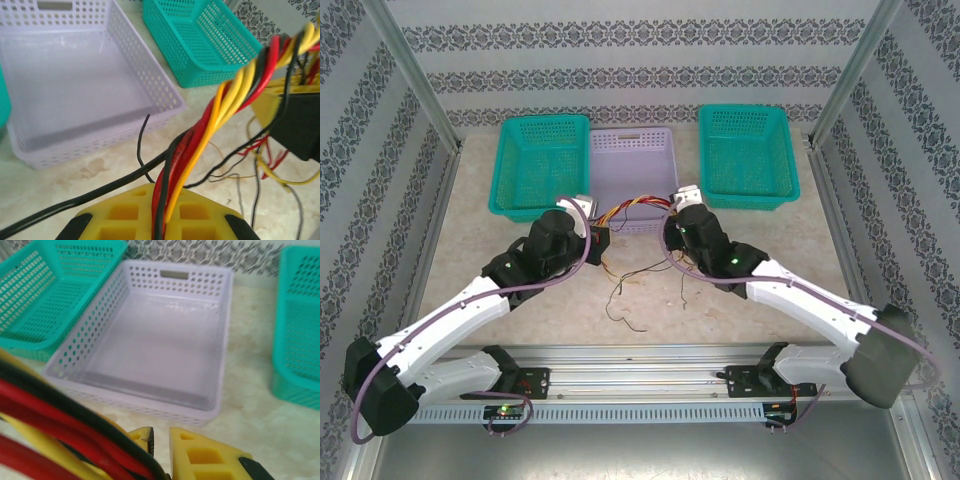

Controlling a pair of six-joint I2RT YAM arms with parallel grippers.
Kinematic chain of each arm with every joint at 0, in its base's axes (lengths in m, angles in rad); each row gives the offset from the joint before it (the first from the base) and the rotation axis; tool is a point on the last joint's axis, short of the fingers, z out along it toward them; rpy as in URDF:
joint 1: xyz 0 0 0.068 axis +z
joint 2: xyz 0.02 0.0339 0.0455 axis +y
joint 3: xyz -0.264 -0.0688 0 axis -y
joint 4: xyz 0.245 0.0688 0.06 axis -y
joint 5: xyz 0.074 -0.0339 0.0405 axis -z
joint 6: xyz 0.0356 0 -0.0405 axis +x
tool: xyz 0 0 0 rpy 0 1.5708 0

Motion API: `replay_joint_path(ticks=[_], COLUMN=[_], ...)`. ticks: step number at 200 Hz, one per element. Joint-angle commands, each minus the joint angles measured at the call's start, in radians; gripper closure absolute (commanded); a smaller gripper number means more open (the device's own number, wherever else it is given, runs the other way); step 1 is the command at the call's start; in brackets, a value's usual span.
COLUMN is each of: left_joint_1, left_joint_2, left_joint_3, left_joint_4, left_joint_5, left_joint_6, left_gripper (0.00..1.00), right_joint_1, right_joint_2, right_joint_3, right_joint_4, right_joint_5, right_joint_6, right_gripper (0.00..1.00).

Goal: Untangle the cables

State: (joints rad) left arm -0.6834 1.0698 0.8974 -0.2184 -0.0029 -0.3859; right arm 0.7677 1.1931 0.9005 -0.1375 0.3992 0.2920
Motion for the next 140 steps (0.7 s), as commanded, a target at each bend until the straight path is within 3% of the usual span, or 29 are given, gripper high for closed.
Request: replay_joint_path(ticks=[1,23,66,91,127,140], left_joint_1=[0.005,0.005,0.005,0.005,0.005,0.005], left_joint_2=[0.022,0.063,0.093,0.100,0.126,0.124], left_joint_3=[0.081,0.143,0.217,0.253,0.302,0.302], left_joint_4=[-0.182,-0.276,-0.416,-0.465,-0.545,-0.548], left_joint_5=[-0.206,-0.258,-0.341,-0.351,-0.469,-0.482], left_joint_6=[0.070,0.084,0.106,0.129,0.183,0.194], left_gripper=[1.00,1.00,1.00,1.00,1.00,1.00], right_joint_1=[-0.047,-0.085,-0.170,-0.192,-0.226,-0.257], right_joint_2=[-0.072,-0.114,-0.177,-0.180,-0.154,-0.145], right_joint_3=[0.008,0.006,0.020,0.032,0.072,0.084], right_joint_4=[-0.104,-0.145,-0.223,-0.243,-0.295,-0.316], right_joint_5=[0.197,0.236,0.243,0.278,0.343,0.308], right_joint_6=[-0.056,-0.077,-0.066,-0.073,-0.076,-0.047], right_gripper=[0.86,0.88,1.00,1.00,1.00,1.00])
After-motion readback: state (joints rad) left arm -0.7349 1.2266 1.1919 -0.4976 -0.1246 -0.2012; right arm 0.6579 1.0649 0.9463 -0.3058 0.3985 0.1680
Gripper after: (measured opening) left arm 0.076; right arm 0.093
